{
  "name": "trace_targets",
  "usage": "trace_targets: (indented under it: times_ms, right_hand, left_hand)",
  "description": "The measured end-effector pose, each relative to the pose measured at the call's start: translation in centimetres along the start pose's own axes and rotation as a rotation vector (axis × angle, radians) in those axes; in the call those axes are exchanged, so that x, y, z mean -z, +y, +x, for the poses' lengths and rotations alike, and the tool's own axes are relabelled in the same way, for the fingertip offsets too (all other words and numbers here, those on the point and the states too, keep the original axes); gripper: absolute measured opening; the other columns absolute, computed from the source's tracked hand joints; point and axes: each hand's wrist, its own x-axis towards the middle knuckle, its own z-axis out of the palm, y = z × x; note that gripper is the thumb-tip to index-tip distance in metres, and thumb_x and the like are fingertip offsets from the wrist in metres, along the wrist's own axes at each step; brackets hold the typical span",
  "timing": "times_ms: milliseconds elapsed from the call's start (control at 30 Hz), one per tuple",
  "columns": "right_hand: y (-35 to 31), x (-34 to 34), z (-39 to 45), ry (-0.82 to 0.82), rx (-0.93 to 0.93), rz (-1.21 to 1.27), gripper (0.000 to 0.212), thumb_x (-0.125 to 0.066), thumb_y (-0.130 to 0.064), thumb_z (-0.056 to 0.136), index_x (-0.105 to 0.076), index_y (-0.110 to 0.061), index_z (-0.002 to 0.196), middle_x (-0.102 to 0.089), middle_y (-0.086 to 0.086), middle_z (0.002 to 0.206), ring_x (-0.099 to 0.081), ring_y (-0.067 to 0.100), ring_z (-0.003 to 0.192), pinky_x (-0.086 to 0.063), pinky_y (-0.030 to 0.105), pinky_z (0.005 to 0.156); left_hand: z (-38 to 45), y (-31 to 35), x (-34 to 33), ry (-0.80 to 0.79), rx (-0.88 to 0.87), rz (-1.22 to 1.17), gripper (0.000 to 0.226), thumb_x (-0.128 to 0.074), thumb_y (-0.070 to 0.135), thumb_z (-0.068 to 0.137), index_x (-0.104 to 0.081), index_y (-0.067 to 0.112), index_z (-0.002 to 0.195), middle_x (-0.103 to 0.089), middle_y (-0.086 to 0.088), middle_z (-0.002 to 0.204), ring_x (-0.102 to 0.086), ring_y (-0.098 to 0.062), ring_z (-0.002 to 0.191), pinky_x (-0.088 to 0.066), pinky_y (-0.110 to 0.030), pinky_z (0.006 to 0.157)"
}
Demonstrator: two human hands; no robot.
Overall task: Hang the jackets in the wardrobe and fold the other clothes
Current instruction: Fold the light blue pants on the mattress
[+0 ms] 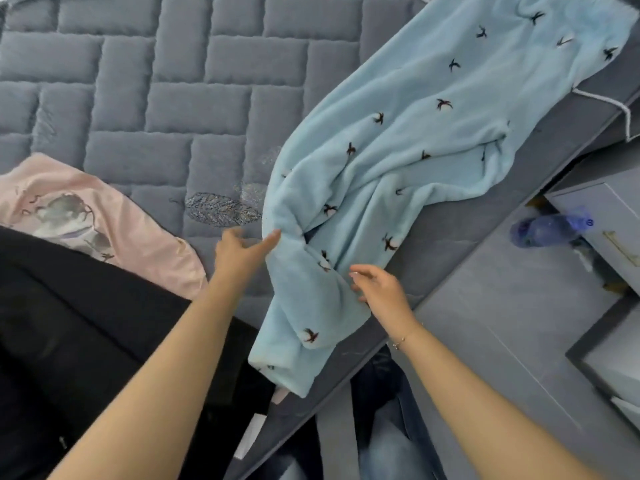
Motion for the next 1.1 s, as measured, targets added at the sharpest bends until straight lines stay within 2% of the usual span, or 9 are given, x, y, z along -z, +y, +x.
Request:
trace_targets:
  times_ms: [67,167,433,567,767,867,967,1033,1100]
  right_hand:
    - [0.4,-1.4,-0.4,0.053,-0.017,0.045,0.013,-0.056,-0.027,0.097,-0.065,-0.032,0.106,-0.066,-0.014,0.103,-0.062,0.003,0.097,-0.051,0.02,0.083]
    - [1.4,-3.6,-0.8,0.064,-0.031,0.005,0.019,-0.058,-0.025,0.096,-0.062,-0.024,0.115,-0.062,-0.013,0.108,-0.058,0.006,0.101,-0.047,0.022,0.088]
    - [-1.8,-7.9,-3.1,-0.059,-0.115,-0.031,0.025,-0.071,-0.033,0.087,-0.066,-0.009,0.095,-0.067,-0.003,0.078,-0.059,-0.002,0.055,-0.04,0.016,0.042]
    - [-6.7,-12.8,-4.9,-0.188,-0.094,0.306,0.032,-0.077,-0.031,0.079,-0.067,-0.01,0.101,-0.068,0.004,0.081,-0.06,0.013,0.061,-0.045,0.023,0.045]
    - [-10.1,-23.6,-4.3,-0.225,-0.117,0.602,0.033,-0.078,-0.021,0.082,-0.065,-0.012,0.111,-0.073,0.009,0.109,-0.069,0.029,0.101,-0.056,0.051,0.087]
    - [-8.8,-27.0,-2.7,-0.165,-0.23,0.604,0.033,-0.072,-0.015,0.087,-0.063,-0.012,0.118,-0.071,0.006,0.114,-0.068,0.02,0.101,-0.059,0.034,0.079]
    - [-6.6,-27.8,-1.0,-0.029,-0.387,0.633,0.038,-0.066,-0.007,0.09,-0.058,-0.004,0.127,-0.064,0.014,0.124,-0.062,0.029,0.113,-0.055,0.038,0.089]
    - [-5.5,-27.8,-0.3,0.001,-0.413,0.612,0.037,-0.066,-0.006,0.09,-0.058,-0.004,0.126,-0.063,0.017,0.124,-0.061,0.032,0.112,-0.055,0.036,0.082]
    - [-5.0,-28.0,0.0,-0.008,-0.393,0.584,0.032,-0.068,-0.008,0.089,-0.06,-0.007,0.12,-0.065,0.015,0.121,-0.063,0.03,0.109,-0.057,0.033,0.074]
  left_hand:
    - [-1.5,-3.5,-1.6,-0.132,0.184,-0.048,0.084,-0.072,0.063,0.075,-0.049,0.009,0.134,-0.05,-0.012,0.137,-0.055,-0.03,0.12,-0.047,-0.041,0.098]
    - [-3.3,-6.7,-3.4,-0.393,0.23,-0.308,0.053,-0.07,0.058,0.08,-0.065,0.007,0.095,-0.071,-0.007,0.106,-0.068,-0.024,0.094,-0.054,-0.033,0.079]
    - [-2.3,-6.3,3.1,-0.197,-0.19,-0.393,0.016,-0.065,0.021,0.093,-0.073,0.007,0.097,-0.073,-0.015,0.099,-0.068,-0.034,0.097,-0.053,-0.05,0.09]
    - [0.3,-2.6,11.3,-0.1,-0.324,-0.395,0.024,-0.056,0.029,0.098,-0.063,0.018,0.079,-0.065,0.011,0.072,-0.057,-0.016,0.072,-0.048,-0.024,0.065]
    - [6.4,-0.8,21.6,0.123,-0.576,0.062,0.036,-0.057,0.056,0.083,-0.051,0.025,0.065,-0.049,0.013,0.056,-0.043,-0.005,0.054,-0.034,-0.033,0.054]
    - [10.5,-3.0,22.8,0.21,-0.493,0.314,0.021,-0.068,0.047,0.084,-0.062,0.027,0.087,-0.063,-0.001,0.091,-0.06,-0.023,0.087,-0.047,-0.04,0.07]
    - [12.6,-7.0,21.4,0.131,-0.165,0.457,0.07,-0.066,0.051,0.086,-0.045,0.009,0.139,-0.043,-0.019,0.141,-0.042,-0.039,0.129,-0.039,-0.051,0.103]
    - [12.3,-9.5,20.1,0.162,-0.099,0.384,0.08,-0.067,0.054,0.084,-0.037,0.008,0.142,-0.041,-0.018,0.141,-0.04,-0.04,0.13,-0.039,-0.052,0.102]
    - [12.2,-11.3,19.3,0.221,-0.15,0.161,0.058,-0.07,0.043,0.085,-0.049,0.008,0.126,-0.056,-0.014,0.12,-0.055,-0.036,0.114,-0.048,-0.046,0.087]
